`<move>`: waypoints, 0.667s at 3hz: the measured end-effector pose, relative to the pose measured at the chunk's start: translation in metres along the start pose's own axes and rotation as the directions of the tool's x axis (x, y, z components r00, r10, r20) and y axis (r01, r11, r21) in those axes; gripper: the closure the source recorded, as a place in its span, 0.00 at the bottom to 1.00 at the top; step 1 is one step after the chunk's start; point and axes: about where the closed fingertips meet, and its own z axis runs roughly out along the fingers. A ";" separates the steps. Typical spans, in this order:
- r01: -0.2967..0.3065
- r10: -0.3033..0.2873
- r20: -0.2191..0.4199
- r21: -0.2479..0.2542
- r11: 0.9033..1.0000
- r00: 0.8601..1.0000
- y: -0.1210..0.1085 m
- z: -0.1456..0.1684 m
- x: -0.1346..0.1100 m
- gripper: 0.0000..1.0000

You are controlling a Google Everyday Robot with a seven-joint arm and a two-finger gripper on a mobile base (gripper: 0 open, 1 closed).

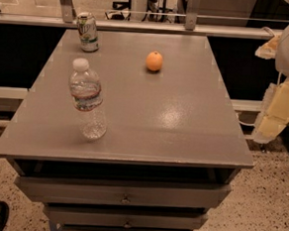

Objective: Move orange near water bottle

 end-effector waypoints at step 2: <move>-0.078 0.077 0.107 -0.003 0.997 0.991 -0.013 0.023 -0.009 0.00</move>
Offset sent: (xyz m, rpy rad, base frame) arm 0.0593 0.0194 -0.0452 0.3357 -0.0368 -0.1192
